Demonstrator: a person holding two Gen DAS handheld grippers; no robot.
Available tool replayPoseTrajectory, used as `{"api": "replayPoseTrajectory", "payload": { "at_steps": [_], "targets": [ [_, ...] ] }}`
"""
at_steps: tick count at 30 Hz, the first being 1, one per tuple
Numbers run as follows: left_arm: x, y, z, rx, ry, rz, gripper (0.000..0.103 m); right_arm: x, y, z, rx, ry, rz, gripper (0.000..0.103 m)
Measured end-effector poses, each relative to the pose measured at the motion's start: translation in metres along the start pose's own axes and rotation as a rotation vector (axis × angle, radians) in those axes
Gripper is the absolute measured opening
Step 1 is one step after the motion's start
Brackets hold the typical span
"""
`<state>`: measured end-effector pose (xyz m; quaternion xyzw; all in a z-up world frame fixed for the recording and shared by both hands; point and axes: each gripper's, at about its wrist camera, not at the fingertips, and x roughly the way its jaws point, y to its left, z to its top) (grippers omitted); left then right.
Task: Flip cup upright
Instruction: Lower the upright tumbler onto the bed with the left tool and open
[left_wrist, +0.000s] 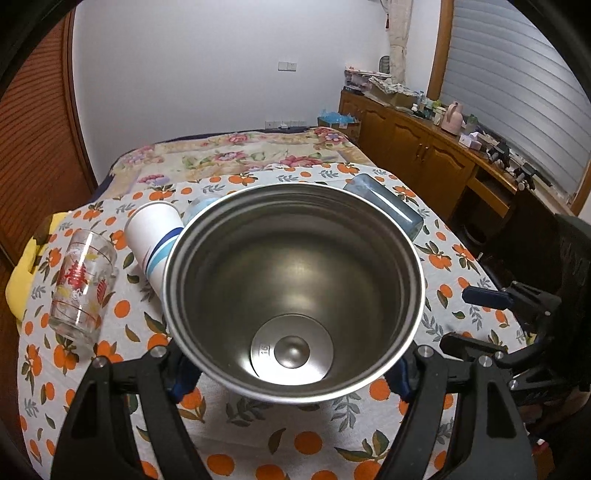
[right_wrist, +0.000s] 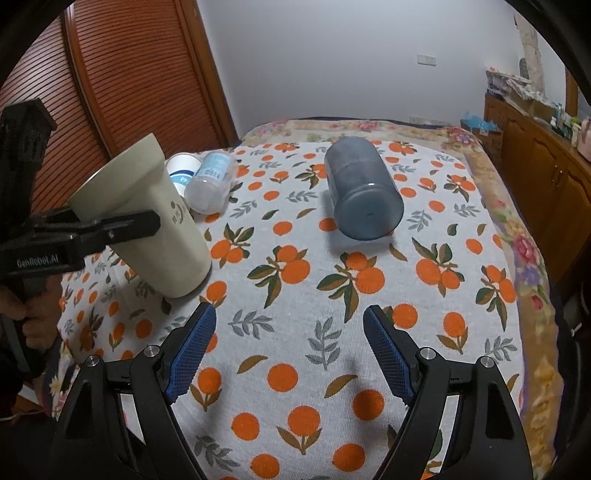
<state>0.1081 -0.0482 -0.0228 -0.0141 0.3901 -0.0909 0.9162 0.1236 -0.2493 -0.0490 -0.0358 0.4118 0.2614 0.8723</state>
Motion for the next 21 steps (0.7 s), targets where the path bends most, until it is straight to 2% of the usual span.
{"api": "replayPoseTrajectory", "payload": {
  "at_steps": [6, 12, 21],
  "targets": [
    [-0.001, -0.003, -0.003, 0.009, -0.022, 0.011, 0.079, 0.001, 0.000, 0.002, 0.011, -0.005, 0.003, 0.084],
    [-0.001, -0.002, -0.008, -0.009, -0.016, -0.015, 0.081, 0.001, 0.004, 0.003, 0.009, -0.013, 0.008, 0.084],
    [-0.012, -0.008, -0.014, 0.020, -0.051, 0.009, 0.081, -0.003, 0.011, 0.008, 0.007, -0.034, 0.013, 0.084]
  ]
}}
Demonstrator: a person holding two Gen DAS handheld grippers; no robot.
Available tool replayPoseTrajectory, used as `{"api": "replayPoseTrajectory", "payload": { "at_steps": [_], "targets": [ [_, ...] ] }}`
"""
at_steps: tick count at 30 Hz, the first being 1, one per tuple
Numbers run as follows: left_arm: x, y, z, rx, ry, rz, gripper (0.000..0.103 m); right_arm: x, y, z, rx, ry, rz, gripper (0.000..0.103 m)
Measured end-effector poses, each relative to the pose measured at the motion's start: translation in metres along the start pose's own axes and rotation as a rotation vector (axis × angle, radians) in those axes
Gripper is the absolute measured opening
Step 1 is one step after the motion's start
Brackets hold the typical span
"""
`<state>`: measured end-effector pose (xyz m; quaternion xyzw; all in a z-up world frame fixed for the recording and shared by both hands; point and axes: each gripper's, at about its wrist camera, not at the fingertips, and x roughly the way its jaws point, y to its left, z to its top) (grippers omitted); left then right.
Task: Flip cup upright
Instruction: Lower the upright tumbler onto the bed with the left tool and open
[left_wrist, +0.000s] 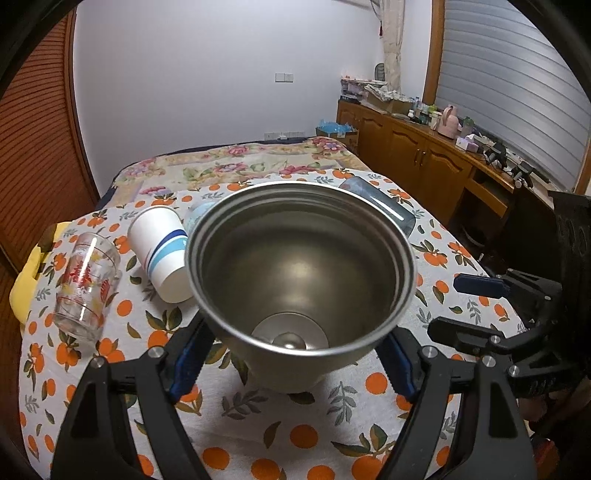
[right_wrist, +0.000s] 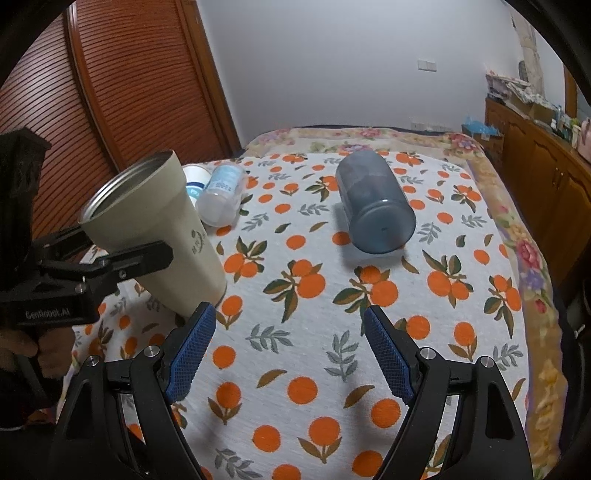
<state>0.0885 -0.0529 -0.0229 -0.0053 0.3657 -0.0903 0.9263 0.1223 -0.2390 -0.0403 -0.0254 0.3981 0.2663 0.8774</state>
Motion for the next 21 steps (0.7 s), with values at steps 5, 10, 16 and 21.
{"api": "replayPoseTrajectory", "payload": {
  "at_steps": [5, 10, 16, 21],
  "targets": [
    [-0.009, 0.002, -0.005, 0.000, -0.019, -0.001, 0.082, -0.003, 0.002, 0.003, 0.016, -0.025, 0.003, 0.086],
    [-0.019, 0.005, -0.008, -0.006, -0.040, -0.010, 0.082, -0.008, 0.006, 0.005, 0.039, -0.048, 0.011, 0.086],
    [-0.036, 0.011, -0.016, -0.014, -0.079, 0.002, 0.082, -0.022, 0.016, 0.006, 0.060, -0.104, -0.005, 0.088],
    [-0.055, 0.017, -0.021, -0.012, -0.139, 0.048, 0.084, -0.035, 0.028, 0.003, 0.070, -0.165, -0.028, 0.090]
  ]
}}
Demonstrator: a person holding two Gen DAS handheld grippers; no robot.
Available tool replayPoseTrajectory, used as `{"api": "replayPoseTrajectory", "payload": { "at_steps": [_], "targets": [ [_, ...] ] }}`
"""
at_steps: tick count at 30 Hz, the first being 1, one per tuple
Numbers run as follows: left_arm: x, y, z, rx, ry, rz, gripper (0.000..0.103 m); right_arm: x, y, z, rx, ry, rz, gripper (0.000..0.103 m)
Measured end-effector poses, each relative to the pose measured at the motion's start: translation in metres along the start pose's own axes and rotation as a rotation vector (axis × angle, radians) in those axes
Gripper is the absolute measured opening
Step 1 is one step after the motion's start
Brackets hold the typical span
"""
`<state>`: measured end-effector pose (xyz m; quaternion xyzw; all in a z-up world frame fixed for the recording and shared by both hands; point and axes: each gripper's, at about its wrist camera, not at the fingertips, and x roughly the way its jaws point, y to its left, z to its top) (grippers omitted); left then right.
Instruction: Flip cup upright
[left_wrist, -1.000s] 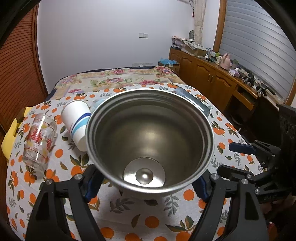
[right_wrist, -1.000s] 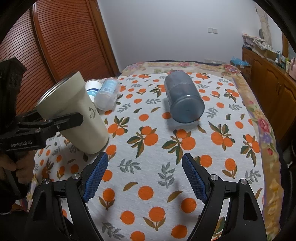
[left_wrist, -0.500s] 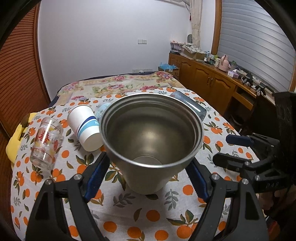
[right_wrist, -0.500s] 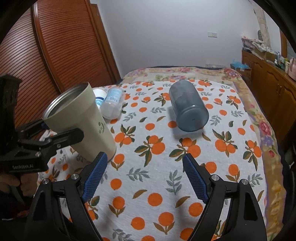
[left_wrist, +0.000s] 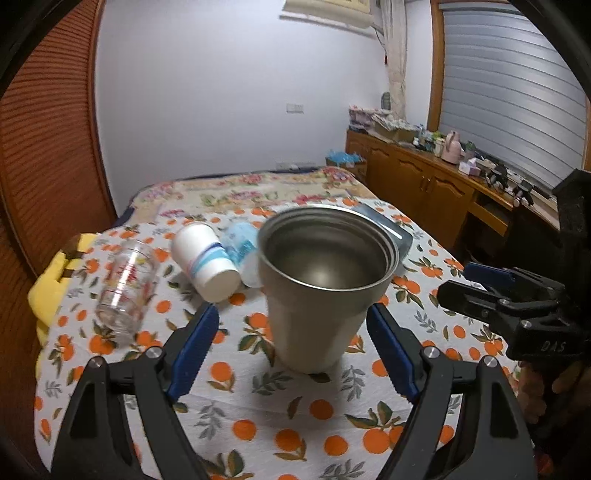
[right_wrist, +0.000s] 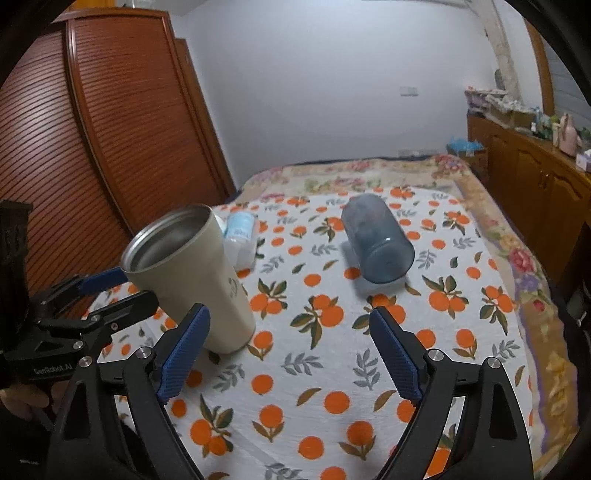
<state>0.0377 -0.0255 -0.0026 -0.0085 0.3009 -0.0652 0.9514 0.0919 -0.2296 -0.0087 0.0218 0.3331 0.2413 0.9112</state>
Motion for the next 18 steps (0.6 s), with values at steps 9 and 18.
{"api": "replayPoseTrajectory", "payload": {
  "at_steps": [9, 18],
  "targets": [
    [-0.031, 0.013, -0.006, -0.001, -0.091, 0.095, 0.088, -0.022, 0.020, -0.008, -0.015, -0.118, -0.071, 0.100],
    [-0.039, 0.018, -0.017, -0.024, -0.103, 0.116, 0.093, -0.027, 0.022, -0.012, -0.010, -0.150, -0.117, 0.102]
  ]
}}
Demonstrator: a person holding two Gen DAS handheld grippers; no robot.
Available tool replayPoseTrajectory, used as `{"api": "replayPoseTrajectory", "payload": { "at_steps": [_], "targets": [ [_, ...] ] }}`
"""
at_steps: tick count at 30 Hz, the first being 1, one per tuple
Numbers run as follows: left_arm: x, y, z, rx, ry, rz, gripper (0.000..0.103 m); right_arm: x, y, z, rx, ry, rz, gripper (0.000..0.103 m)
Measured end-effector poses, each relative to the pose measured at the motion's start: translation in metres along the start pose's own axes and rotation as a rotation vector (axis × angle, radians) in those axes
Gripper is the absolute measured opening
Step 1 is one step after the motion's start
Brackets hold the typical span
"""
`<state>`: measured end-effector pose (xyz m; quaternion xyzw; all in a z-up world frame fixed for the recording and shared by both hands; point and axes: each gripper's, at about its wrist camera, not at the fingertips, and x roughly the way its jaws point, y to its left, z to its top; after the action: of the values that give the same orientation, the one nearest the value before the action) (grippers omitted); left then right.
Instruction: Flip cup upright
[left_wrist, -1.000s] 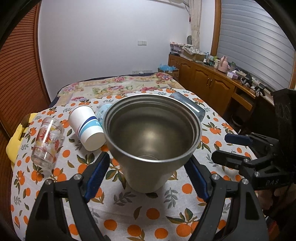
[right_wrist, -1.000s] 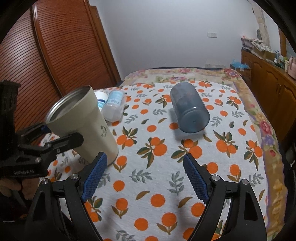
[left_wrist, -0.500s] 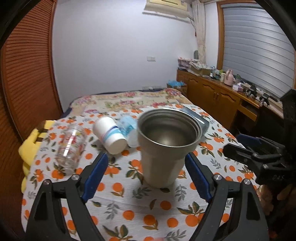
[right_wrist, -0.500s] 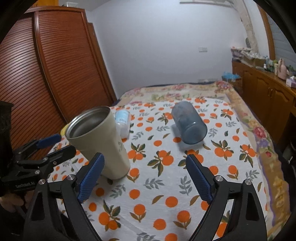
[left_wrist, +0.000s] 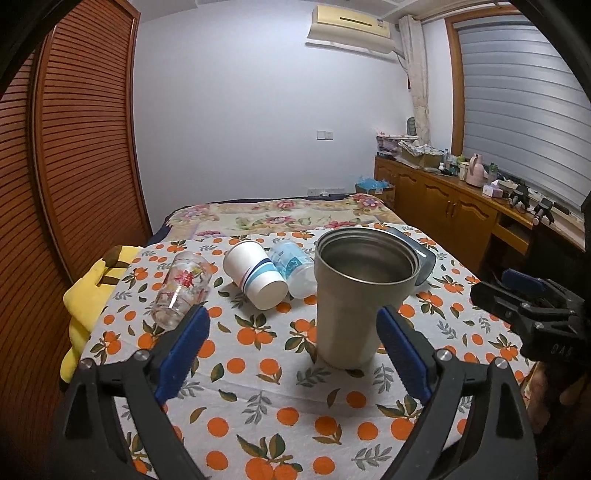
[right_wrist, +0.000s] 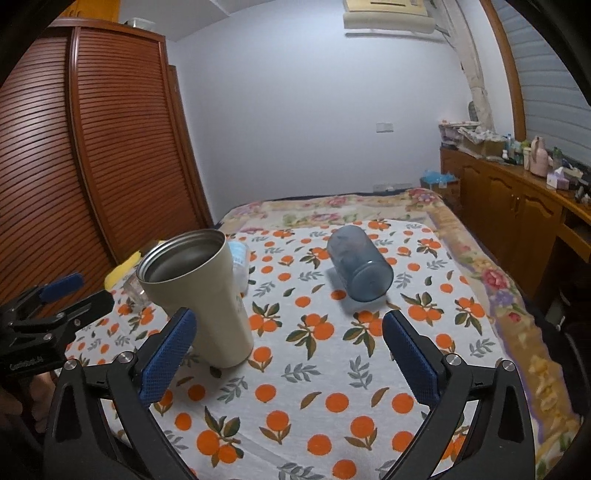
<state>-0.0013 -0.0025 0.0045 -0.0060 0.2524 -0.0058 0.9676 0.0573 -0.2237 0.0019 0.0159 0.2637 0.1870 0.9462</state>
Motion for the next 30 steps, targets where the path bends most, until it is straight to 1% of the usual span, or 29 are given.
{"api": "replayPoseTrajectory", "payload": {
  "at_steps": [5, 30],
  "targets": [
    [-0.002, 0.001, 0.000, 0.000, 0.003, 0.005, 0.093, -0.006, 0.002, -0.002, -0.003, -0.032, -0.026, 0.102],
    [-0.011, 0.005, 0.003, -0.014, -0.015, 0.014, 0.093, -0.009, 0.004, -0.001, -0.011, -0.031, -0.030, 0.102]
  ]
}}
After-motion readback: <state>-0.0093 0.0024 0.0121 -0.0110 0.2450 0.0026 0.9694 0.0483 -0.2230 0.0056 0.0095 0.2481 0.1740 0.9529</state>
